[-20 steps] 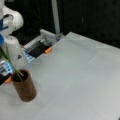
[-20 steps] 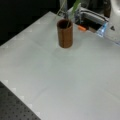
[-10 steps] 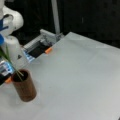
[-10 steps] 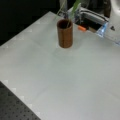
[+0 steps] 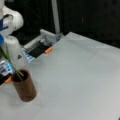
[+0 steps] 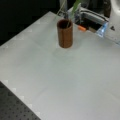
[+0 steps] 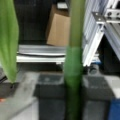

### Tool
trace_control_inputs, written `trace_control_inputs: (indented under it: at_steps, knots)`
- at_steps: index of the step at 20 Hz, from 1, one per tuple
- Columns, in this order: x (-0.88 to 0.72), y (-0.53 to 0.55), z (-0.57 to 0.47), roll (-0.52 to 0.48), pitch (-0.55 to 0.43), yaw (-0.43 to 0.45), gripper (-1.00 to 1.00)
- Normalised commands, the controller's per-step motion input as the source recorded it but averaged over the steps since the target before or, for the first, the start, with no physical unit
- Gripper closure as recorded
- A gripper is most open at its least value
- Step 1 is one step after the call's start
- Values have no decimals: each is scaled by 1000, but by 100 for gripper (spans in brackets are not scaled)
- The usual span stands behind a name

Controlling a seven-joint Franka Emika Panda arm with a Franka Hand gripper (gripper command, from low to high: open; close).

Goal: Flower insertion into a vase

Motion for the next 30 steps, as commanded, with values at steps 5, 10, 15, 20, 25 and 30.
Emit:
trace_control_inputs:
  at_steps: [5, 10, 15, 20, 25, 30]
  knots:
    - [400, -196, 182, 221, 982, -202, 100]
    - [492, -224, 118, 144, 661, -104, 100]
    - [239, -173, 76, 100, 319, -51, 100]
    - [-2, -91, 125, 73, 117, -10, 100]
    - [-43, -78, 146, 60, 40, 7, 100]
    - [-30, -80, 127, 59, 37, 12, 100]
